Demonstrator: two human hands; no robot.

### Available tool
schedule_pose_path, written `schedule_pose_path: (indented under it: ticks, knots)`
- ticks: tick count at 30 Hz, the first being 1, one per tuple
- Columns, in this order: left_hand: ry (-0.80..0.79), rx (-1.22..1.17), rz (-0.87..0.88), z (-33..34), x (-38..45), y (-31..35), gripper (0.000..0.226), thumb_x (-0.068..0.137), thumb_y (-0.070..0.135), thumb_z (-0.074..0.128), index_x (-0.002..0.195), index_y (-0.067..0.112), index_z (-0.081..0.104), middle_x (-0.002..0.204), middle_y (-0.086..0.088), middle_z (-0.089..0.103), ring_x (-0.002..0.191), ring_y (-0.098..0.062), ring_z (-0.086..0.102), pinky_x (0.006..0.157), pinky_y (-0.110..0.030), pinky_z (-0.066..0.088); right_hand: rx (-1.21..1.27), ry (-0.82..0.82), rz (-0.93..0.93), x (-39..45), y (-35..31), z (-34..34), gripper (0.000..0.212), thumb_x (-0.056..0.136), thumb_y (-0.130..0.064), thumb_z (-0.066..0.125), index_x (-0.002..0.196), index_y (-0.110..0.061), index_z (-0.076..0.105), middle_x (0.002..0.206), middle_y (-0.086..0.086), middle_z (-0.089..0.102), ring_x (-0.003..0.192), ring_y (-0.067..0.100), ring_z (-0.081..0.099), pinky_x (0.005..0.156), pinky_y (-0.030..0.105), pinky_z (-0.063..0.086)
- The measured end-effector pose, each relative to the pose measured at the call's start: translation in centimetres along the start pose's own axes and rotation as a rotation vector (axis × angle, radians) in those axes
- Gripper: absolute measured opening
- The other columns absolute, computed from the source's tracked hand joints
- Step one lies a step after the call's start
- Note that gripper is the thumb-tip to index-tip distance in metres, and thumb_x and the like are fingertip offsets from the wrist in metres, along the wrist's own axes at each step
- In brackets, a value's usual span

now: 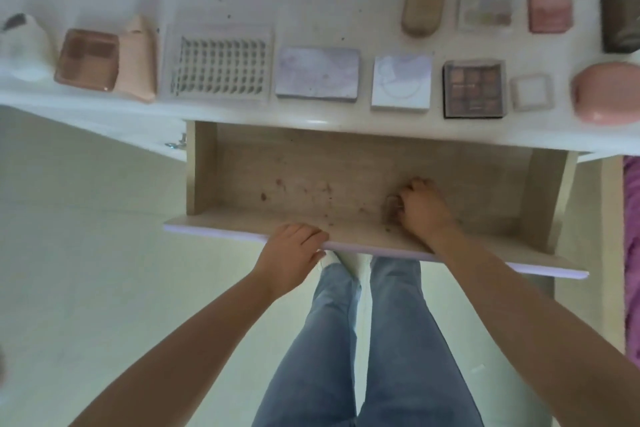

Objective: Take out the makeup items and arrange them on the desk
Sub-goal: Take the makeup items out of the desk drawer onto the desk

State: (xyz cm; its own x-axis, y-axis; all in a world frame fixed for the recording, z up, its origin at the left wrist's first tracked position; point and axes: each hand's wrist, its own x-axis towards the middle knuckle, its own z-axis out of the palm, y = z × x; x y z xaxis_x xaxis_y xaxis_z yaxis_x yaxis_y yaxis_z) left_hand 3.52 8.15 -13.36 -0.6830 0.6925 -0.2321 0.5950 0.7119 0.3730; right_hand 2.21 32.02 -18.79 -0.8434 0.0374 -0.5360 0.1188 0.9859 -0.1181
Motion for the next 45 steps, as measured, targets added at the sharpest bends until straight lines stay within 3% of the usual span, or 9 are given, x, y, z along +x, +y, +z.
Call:
schedule_pose_path:
  ticks: [11,16,20,23,29,33,35,42,45]
  knots:
    - [0.071,0.012,0.101,-0.1,-0.1,-0.6,0.034,0.043,0.013,0.091,0.072,0.011,0.074,0.067,0.000,0.071,0.055,-0.014,0.066,0.051,-0.018,0.051,0.371,0.125,-0.262,-3.2,-1.6,-7.7,0.019,0.087,-0.018,0.058,0.097,-0.004,0.066,0.092,0.011,0.066,0.083,0.022,0.057,0.070,0.023,0.035]
    - [-0.256,0.150,0.014,-2.6,2.3,-1.7,0.045,0.095,0.039,0.036,0.133,0.015,0.041,0.138,-0.005,0.044,0.126,-0.020,0.040,0.103,-0.031,0.029,0.628,0.382,-0.213,0.3,-3.4,-16.5,0.028,0.086,-0.012,0.058,0.114,-0.008,0.056,0.095,-0.004,0.055,0.087,0.010,0.052,0.076,0.015,0.037]
    - [0.071,0.124,-0.115,-8.0,7.3,-4.0,0.054,0.096,0.038,0.033,0.141,0.008,0.029,0.147,-0.011,0.033,0.136,-0.025,0.030,0.111,-0.036,0.021,0.742,0.445,-0.092,6.5,-4.0,-21.0,0.024,0.087,-0.004,0.050,0.109,-0.010,0.057,0.102,0.002,0.058,0.092,0.012,0.051,0.070,0.008,0.034]
    - [0.249,0.091,-0.176,-11.3,10.7,-5.4,0.048,0.095,0.025,0.042,0.135,-0.001,0.039,0.134,-0.019,0.048,0.126,-0.032,0.043,0.106,-0.039,0.033,0.681,0.462,-0.062,10.6,-4.4,-22.6,0.026,0.086,-0.008,0.052,0.111,-0.011,0.060,0.112,0.006,0.062,0.095,0.014,0.054,0.077,0.016,0.040]
    - [0.461,0.135,-0.122,-12.7,13.2,-6.3,0.021,0.077,0.015,0.060,0.087,-0.002,0.067,0.079,-0.016,0.065,0.071,-0.032,0.063,0.057,-0.034,0.056,0.539,0.377,-0.059,15.1,-4.2,-23.9,0.027,0.089,-0.008,0.048,0.112,-0.012,0.061,0.119,0.008,0.061,0.113,0.025,0.053,0.101,0.035,0.038]
    - [0.217,0.071,-0.203,-12.6,15.1,-6.7,0.050,0.090,0.037,0.049,0.128,0.005,0.045,0.143,-0.018,0.035,0.137,-0.029,0.025,0.111,-0.038,0.029,0.285,0.434,-0.037,16.3,-3.7,-24.4,0.030,0.090,-0.011,0.043,0.115,-0.018,0.058,0.120,0.004,0.061,0.115,0.026,0.050,0.094,0.034,0.028]
    - [0.171,0.086,-0.175,-12.6,15.9,-6.8,0.053,0.092,0.047,0.039,0.127,0.008,0.041,0.151,-0.011,0.021,0.143,-0.024,0.009,0.117,-0.033,0.012,0.187,0.432,-0.059,16.4,-3.6,-24.4,0.032,0.090,-0.010,0.041,0.115,-0.019,0.059,0.118,0.004,0.062,0.115,0.027,0.048,0.093,0.036,0.027]
    - [0.025,0.273,-0.163,-13.1,15.2,-6.2,0.048,0.096,0.041,0.033,0.133,0.011,0.032,0.149,-0.013,0.024,0.140,-0.026,0.018,0.109,-0.031,0.026,0.017,0.414,-0.082,16.7,-4.1,-23.4,0.032,0.086,-0.006,0.040,0.112,-0.014,0.057,0.113,0.011,0.056,0.110,0.030,0.044,0.093,0.040,0.028]
    - [0.016,0.435,-0.171,-12.9,14.2,-4.7,0.049,0.086,0.053,0.047,0.112,0.012,0.054,0.107,-0.011,0.058,0.099,-0.020,0.056,0.073,-0.022,0.046,-0.044,0.440,-0.031,16.3,-4.1,-22.3,0.031,0.087,-0.008,0.039,0.116,-0.012,0.052,0.117,0.011,0.049,0.110,0.031,0.041,0.090,0.040,0.031]
